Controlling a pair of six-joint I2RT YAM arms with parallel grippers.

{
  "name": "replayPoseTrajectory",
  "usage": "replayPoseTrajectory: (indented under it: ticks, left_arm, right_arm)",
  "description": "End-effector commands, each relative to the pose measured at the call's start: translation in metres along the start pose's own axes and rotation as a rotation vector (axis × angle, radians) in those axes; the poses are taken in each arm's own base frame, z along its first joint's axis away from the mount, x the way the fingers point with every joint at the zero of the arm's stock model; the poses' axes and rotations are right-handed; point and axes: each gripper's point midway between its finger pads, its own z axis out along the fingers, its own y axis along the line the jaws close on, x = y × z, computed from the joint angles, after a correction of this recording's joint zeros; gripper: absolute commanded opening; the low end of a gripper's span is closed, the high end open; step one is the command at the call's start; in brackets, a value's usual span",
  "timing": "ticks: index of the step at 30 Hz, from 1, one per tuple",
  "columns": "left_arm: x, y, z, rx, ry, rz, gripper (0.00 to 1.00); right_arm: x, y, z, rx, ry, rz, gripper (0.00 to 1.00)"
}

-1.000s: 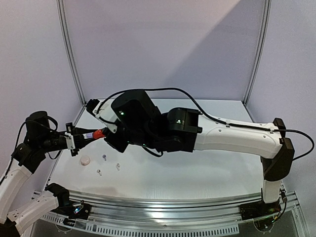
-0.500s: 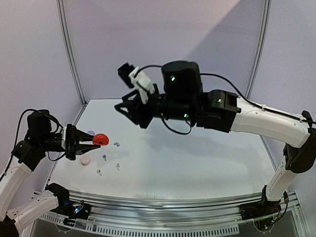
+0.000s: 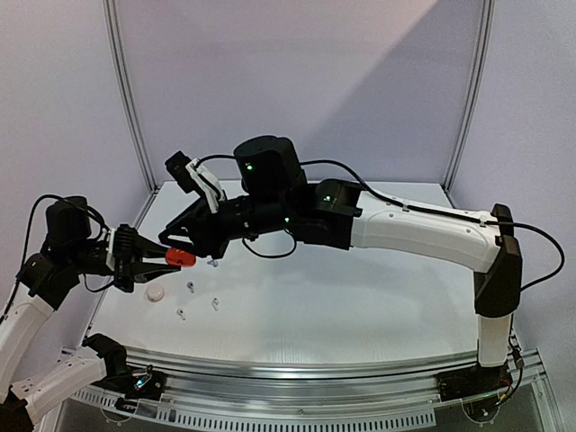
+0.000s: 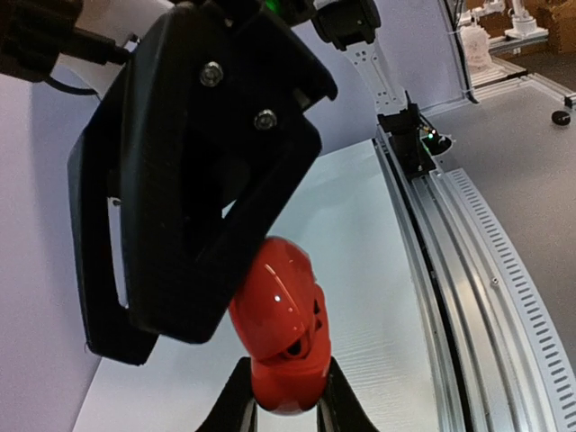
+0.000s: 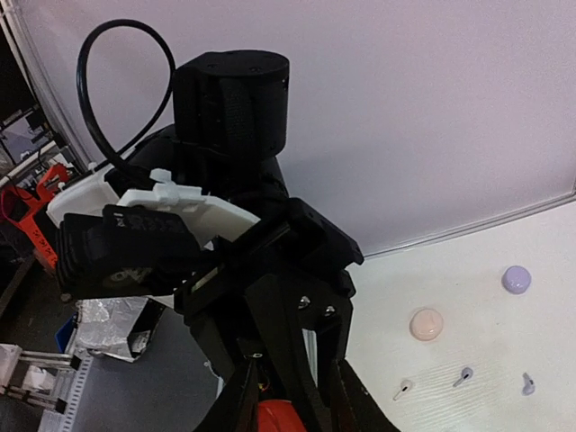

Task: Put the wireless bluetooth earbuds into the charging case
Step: Close the charging case with the earbuds, then pass from the left arm to the right

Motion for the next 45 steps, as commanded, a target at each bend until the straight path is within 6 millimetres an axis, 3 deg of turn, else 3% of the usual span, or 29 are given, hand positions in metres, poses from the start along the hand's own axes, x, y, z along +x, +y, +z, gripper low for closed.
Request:
replayPoseTrajectory:
  ticks: [1, 5, 9, 15, 29, 37, 39, 42, 45]
  left_arm:
    - [-0.013, 0.001, 0.000, 0.003, -0.031, -0.031, 0.00]
    - [-0.019, 0.009, -0.001, -0.023, -0.046, -0.061, 0.00]
    - [-0.026, 0.018, -0.001, -0.049, -0.069, -0.144, 0.00]
    - [-0.038, 0.033, -0.001, -0.084, -0.113, -0.312, 0.00]
    - [-0.047, 0.054, -0.001, -0.125, -0.161, -0.493, 0.00]
    - [-0.066, 0.052, -0.005, -0.091, -0.217, -0.462, 0.00]
    - [-0.067, 0.047, -0.004, -0.067, -0.217, -0.444, 0.00]
    - [-0.058, 0.048, -0.003, -0.082, -0.189, -0.462, 0.00]
    - [-0.061, 0.047, -0.004, -0.078, -0.196, -0.460, 0.00]
  right_arm:
    - [-0.008, 0.022, -0.003, -0.126, -0.011, 0.062, 0.22]
    - [0.007, 0.018, 0.004, -0.129, 0.029, 0.114, 0.10]
    - [0.018, 0.014, 0.005, -0.108, 0.051, 0.142, 0.09]
    - [0.018, 0.014, 0.004, -0.108, 0.041, 0.144, 0.05]
    - [0.034, 0.038, 0.010, -0.150, 0.092, 0.108, 0.02]
    - [0.052, 0.025, 0.013, -0.076, 0.129, 0.098, 0.02]
    - [0.051, 0.025, 0.011, -0.076, 0.110, 0.085, 0.02]
    - [0.031, 0.030, 0.001, -0.082, 0.060, 0.068, 0.03]
    - [0.022, 0.032, -0.010, -0.061, 0.078, 0.029, 0.10]
